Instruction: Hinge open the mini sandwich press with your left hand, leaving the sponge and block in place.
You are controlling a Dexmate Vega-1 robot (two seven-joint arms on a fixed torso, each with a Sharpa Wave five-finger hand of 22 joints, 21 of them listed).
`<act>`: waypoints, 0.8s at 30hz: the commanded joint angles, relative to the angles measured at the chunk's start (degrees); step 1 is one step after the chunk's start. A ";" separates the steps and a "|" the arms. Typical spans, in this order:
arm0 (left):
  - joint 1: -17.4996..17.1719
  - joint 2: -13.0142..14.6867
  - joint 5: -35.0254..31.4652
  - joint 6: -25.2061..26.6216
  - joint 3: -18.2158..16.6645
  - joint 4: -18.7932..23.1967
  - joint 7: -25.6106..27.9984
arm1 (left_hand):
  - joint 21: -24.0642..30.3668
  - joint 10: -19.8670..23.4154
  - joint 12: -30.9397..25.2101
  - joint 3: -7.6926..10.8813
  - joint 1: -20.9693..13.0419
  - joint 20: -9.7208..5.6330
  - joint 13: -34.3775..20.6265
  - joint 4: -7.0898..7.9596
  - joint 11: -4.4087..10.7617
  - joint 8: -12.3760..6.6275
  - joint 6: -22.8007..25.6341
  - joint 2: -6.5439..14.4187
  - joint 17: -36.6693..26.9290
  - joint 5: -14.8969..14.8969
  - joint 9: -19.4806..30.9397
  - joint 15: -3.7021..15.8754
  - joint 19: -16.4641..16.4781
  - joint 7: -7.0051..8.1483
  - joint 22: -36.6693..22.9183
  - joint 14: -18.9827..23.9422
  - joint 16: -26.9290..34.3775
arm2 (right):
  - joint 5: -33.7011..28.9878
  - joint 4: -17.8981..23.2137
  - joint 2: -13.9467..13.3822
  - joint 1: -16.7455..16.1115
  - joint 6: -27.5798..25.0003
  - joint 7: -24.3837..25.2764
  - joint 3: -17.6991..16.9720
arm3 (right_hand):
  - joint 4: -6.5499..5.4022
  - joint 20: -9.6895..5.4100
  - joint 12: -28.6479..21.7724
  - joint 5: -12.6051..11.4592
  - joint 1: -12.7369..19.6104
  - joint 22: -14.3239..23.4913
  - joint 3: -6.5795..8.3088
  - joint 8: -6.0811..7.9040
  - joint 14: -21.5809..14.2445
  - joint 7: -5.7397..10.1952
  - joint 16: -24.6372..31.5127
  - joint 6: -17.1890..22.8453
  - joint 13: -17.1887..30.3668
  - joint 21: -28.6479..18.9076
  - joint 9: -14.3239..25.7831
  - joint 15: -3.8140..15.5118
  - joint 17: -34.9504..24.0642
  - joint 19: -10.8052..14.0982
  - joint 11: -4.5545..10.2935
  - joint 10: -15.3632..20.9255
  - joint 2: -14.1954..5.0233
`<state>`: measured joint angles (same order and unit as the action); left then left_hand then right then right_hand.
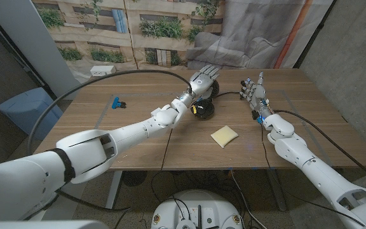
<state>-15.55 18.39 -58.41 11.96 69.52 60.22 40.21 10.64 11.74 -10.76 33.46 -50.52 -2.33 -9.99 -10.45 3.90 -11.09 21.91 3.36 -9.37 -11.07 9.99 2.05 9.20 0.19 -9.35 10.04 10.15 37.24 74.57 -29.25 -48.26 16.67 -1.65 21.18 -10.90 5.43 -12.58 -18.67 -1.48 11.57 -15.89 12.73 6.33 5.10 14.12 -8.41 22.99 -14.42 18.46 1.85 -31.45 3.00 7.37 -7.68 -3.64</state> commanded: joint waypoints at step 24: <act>-0.28 3.21 1.30 2.26 0.51 5.47 -1.65 | -0.22 -0.09 0.09 -0.78 -1.04 -1.14 -0.10 0.14 0.16 0.22 0.21 -0.03 -0.01 -0.01 0.30 0.46 0.47 0.10 -0.04 0.28 -0.18 | 0.00 0.01 0.00 0.01 -0.01 -0.01 0.01 | 0.06 0.54 -0.33 -0.36 0.19 0.22 -0.25 0.27 0.27 -0.02 0.18 -0.22 0.29 -0.24 0.31 1.27 -0.22 -0.07 -0.12 -0.34 -5.15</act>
<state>-14.17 18.27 -56.58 12.72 71.27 59.96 40.60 10.64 11.74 -10.76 33.01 -51.12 -2.33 -9.99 -10.41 3.89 -11.09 21.91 3.35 -9.37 -11.07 9.99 2.05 9.21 0.19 -9.35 10.04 10.15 37.23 74.58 -29.23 -48.25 16.67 -1.67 21.19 -10.90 5.43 -12.58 -18.67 -1.48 11.56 -15.89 12.73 6.33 5.10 14.12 -8.41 22.99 -14.42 18.45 1.85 -31.45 3.00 7.37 -7.68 -3.64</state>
